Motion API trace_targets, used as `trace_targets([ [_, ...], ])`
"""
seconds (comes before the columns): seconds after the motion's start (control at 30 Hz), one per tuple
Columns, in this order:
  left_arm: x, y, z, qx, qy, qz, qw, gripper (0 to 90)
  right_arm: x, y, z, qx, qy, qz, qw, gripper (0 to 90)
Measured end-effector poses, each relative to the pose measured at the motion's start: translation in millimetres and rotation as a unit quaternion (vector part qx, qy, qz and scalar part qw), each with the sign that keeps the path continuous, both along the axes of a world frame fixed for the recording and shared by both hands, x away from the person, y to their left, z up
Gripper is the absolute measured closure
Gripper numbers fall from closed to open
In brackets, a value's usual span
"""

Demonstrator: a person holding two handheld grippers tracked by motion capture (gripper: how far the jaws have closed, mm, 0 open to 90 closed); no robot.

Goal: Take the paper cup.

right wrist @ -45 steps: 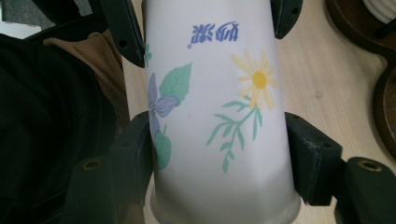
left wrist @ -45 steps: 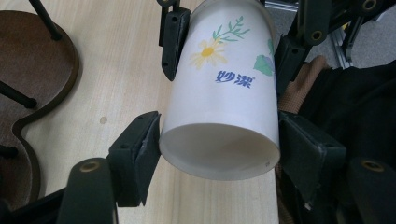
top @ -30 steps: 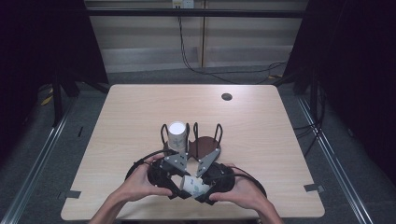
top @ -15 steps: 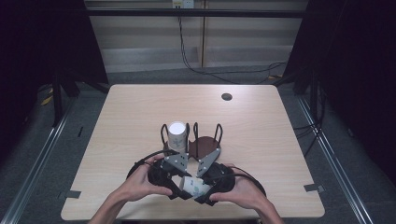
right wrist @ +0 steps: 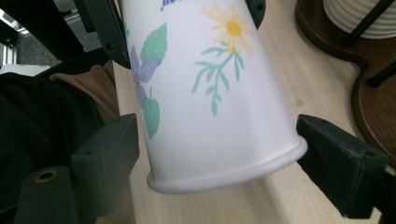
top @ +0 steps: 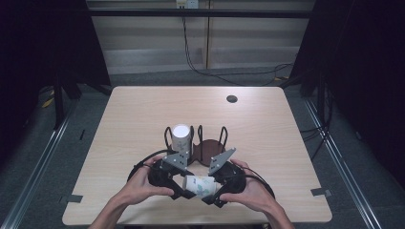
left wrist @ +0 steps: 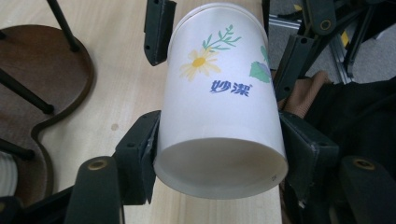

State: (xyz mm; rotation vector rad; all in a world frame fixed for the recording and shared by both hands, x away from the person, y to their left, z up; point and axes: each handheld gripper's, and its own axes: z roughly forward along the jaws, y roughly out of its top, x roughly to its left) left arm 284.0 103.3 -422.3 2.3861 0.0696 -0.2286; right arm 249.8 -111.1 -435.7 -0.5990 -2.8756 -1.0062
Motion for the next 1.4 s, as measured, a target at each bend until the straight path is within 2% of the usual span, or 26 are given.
trace_targets([
  [0.03, 0.3, 0.7, 0.5, -0.005, -0.005, 0.006, 1.0000, 36.0, 0.1, -0.8, 0.3, 0.002, 0.000, -0.002, 1.0000, 14.3],
  [0.27, 3.9, 8.2, 5.5, -0.034, -0.005, 0.026, 0.9991, 36.0, 1.4, -10.3, 5.2, 0.018, -0.011, -0.018, 0.9996, 14.0],
  [0.3, 4.9, 9.6, 5.8, -0.036, -0.012, 0.030, 0.9988, 35.9, 1.8, -11.7, 5.2, 0.024, -0.011, -0.020, 0.9995, 14.0],
  [0.5, 7.0, 16.0, 7.4, -0.065, -0.015, 0.053, 0.9964, 35.8, 3.8, -24.2, 8.4, 0.045, -0.026, -0.044, 0.9977, 14.0],
  [0.57, 8.2, 18.5, 9.2, -0.073, -0.020, 0.054, 0.9956, 35.9, 3.8, -27.7, 8.8, 0.049, -0.029, -0.048, 0.9972, 14.0],
  [0.73, 8.7, 22.6, 11.0, -0.096, -0.015, 0.063, 0.9932, 35.8, 4.6, -34.3, 8.2, 0.057, -0.038, -0.061, 0.9958, 14.0],
  [0.8, 9.2, 24.0, 11.9, -0.102, -0.020, 0.065, 0.9924, 35.8, 4.5, -37.7, 8.4, 0.071, -0.041, -0.074, 0.9939, 15.6],
  [0.9, 9.2, 25.6, 12.8, -0.119, -0.019, 0.075, 0.9899, 35.6, 5.0, -41.8, 8.6, 0.086, -0.040, -0.077, 0.9925, 16.6],
  [0.97, 9.5, 26.9, 13.6, -0.123, -0.021, 0.077, 0.9892, 35.6, 4.7, -43.9, 9.4, 0.097, -0.040, -0.081, 0.9911, 16.6],
  [1.1, 9.1, 28.7, 14.9, -0.144, -0.021, 0.079, 0.9862, 35.6, 3.8, -47.3, 13.0, 0.133, -0.048, -0.089, 0.9860, 16.6],
  [1.23, 7.6, 29.2, 16.8, -0.151, -0.019, 0.079, 0.9853, 35.6, 1.5, -49.7, 18.5, 0.147, -0.069, -0.098, 0.9817, 16.1],
  [1.4, 7.3, 29.7, 17.8, -0.163, -0.019, 0.081, 0.9831, 35.6, -0.4, -51.3, 22.6, 0.169, -0.073, -0.095, 0.9783, 15.0],
])
